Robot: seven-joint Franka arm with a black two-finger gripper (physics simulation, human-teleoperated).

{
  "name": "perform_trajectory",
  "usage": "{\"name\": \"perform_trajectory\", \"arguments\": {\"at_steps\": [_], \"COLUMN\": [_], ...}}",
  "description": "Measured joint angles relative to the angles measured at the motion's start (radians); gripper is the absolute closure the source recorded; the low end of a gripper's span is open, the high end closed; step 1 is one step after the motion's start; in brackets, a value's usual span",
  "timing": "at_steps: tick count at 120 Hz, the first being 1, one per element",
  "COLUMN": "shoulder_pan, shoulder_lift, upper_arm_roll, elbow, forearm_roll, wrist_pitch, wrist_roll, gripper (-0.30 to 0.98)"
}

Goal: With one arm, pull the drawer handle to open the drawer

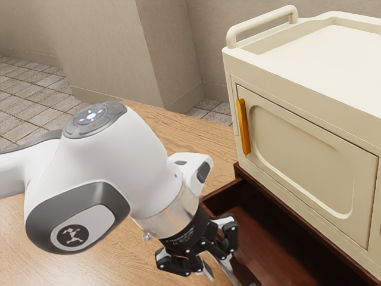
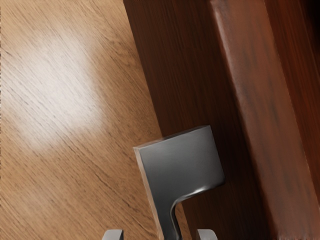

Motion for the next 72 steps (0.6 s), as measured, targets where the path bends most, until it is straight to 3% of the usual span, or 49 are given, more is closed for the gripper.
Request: {"name": "perform_trajectory", "arguments": {"at_steps": [72], "shoulder_pan": [-0.017], "shoulder_lift": [-0.060], "upper_arm_roll": [-0.001], "elbow": [-0.063], "forearm_roll": [0.005], "wrist_pitch": [0.008], "wrist_roll": [-0.014], "gripper": [0.57]}}
